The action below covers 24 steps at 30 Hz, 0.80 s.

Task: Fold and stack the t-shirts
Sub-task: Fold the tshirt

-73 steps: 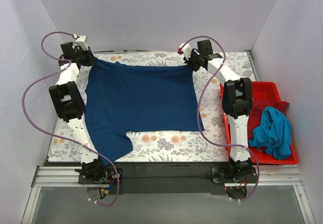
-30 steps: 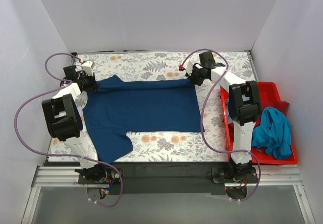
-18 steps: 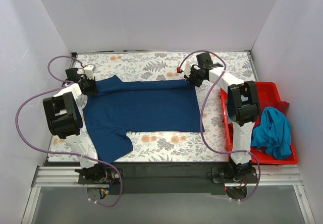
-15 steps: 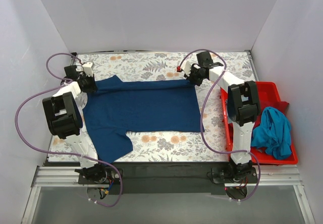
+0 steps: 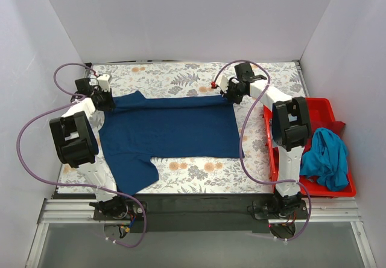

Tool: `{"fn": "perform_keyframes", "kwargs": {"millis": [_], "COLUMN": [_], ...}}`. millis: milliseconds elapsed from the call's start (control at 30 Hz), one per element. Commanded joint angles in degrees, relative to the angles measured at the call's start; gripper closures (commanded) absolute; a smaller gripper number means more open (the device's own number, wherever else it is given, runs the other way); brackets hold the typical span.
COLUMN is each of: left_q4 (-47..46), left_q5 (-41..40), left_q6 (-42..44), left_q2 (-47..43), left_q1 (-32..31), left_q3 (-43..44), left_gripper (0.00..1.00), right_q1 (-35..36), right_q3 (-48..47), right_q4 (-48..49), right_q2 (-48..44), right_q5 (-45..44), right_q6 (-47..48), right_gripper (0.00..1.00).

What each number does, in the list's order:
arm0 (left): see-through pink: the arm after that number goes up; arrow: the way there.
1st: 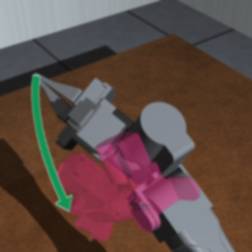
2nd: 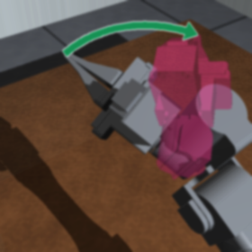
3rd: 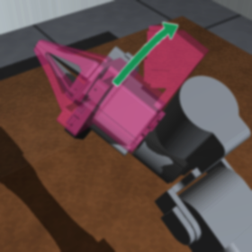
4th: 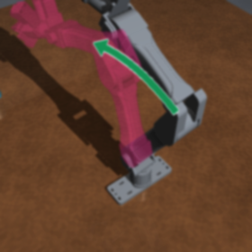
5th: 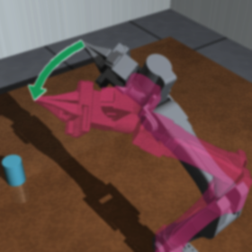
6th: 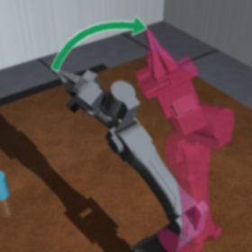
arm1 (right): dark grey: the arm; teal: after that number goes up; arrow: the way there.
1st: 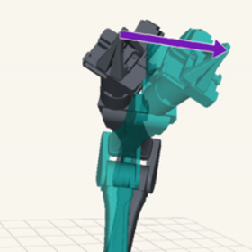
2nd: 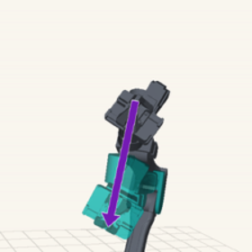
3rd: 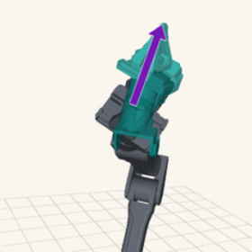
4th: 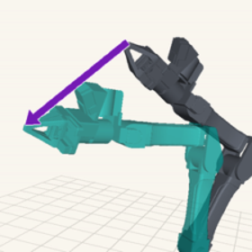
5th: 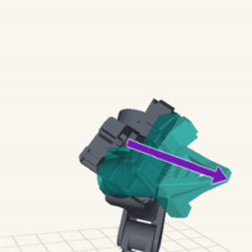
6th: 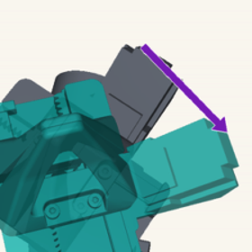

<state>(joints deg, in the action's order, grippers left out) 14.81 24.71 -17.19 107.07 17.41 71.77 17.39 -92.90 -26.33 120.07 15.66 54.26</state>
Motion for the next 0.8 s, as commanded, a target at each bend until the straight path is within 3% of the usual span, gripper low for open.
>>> {"fn": "perform_keyframes", "kwargs": {"millis": [0, 467, 767], "left_q4": [0.13, -0.48, 1.01], "left_q5": [-0.01, -0.98, -1.15], "left_q6": [1.63, 2.16, 1.28], "left_q2": [-2.57, -0.10, -3.97], "left_q1": [0.61, 0.61, 0.61], "left_q3": [-2.50, -4.18, -3.47], "left_gripper": [1.00, 1.00, 1.00], "right_q1": [-0.16, 0.28, 0.28], "right_q3": [-0.09, 0.18, -2.55], "right_q4": [-0.65, -0.65, -0.65], "right_q2": [-1.07, 0.78, -1.33], "right_q5": [-1.33, -3.44, -3.44], "right_q6": [1.28, 1.29, 0.76], "right_gripper": [0.99, 0.99, 0.99]}}
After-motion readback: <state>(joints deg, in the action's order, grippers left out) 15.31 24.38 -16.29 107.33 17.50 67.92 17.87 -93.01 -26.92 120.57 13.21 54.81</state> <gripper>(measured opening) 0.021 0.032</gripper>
